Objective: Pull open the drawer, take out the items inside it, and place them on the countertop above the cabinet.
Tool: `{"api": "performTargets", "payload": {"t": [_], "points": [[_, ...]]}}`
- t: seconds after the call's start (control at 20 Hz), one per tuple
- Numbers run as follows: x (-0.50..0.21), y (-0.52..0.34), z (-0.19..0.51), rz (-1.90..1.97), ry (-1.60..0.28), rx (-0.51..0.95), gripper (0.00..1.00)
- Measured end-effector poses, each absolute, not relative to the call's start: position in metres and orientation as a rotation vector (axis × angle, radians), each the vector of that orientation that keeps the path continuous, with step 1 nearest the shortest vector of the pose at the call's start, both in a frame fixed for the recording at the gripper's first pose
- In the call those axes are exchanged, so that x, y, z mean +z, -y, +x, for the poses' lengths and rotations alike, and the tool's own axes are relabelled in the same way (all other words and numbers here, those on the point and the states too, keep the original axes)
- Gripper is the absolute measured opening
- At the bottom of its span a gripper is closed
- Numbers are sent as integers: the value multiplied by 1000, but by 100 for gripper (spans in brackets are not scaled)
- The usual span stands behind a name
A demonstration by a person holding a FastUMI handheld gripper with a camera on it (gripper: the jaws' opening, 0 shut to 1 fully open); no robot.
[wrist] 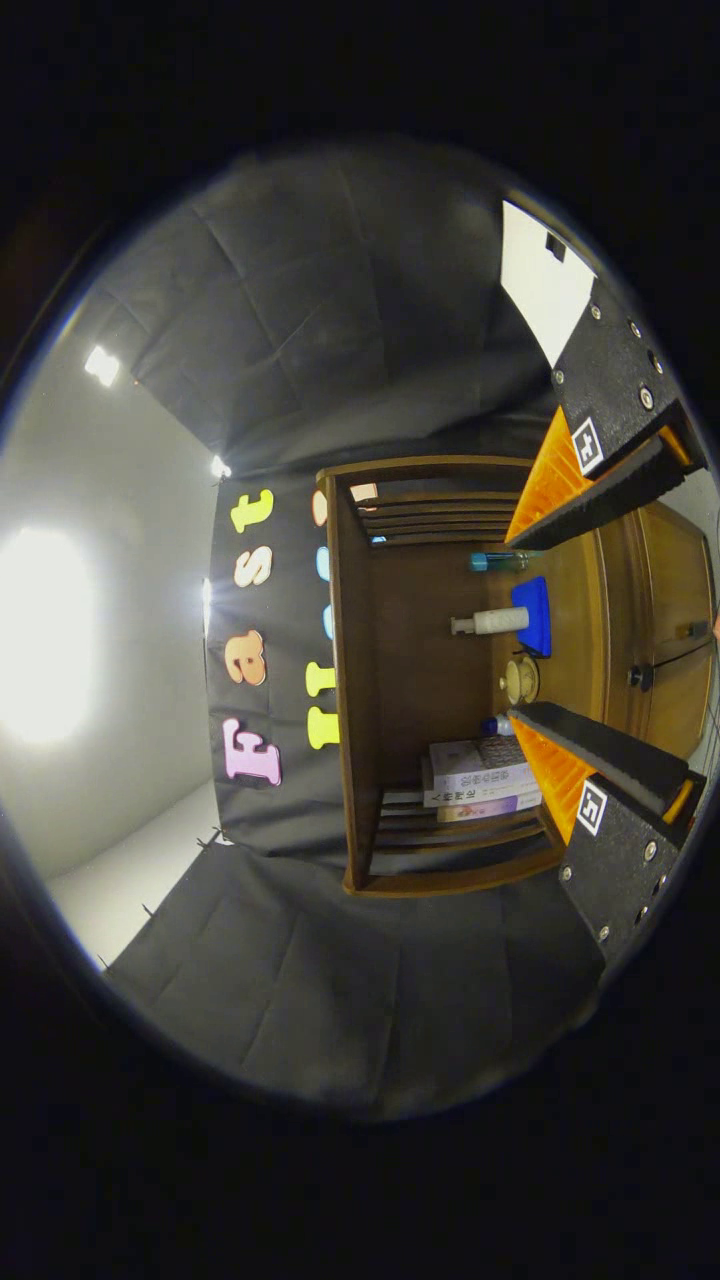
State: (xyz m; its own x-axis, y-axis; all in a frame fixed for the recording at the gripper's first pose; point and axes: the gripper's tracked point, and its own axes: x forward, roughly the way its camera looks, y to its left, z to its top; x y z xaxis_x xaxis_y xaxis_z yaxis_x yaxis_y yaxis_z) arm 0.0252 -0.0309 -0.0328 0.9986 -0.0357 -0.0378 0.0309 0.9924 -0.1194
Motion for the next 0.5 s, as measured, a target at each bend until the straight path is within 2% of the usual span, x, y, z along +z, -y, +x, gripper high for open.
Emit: {"api": "performTargets", "payload": {"t": [0.15, 0.35, 0.5], "points": [[-58, 31, 33, -149, -85, -27, 95], [-101, 28, 44, -5, -184, 15, 95], [-132, 42, 51, 1, -247, -22, 95]]}}
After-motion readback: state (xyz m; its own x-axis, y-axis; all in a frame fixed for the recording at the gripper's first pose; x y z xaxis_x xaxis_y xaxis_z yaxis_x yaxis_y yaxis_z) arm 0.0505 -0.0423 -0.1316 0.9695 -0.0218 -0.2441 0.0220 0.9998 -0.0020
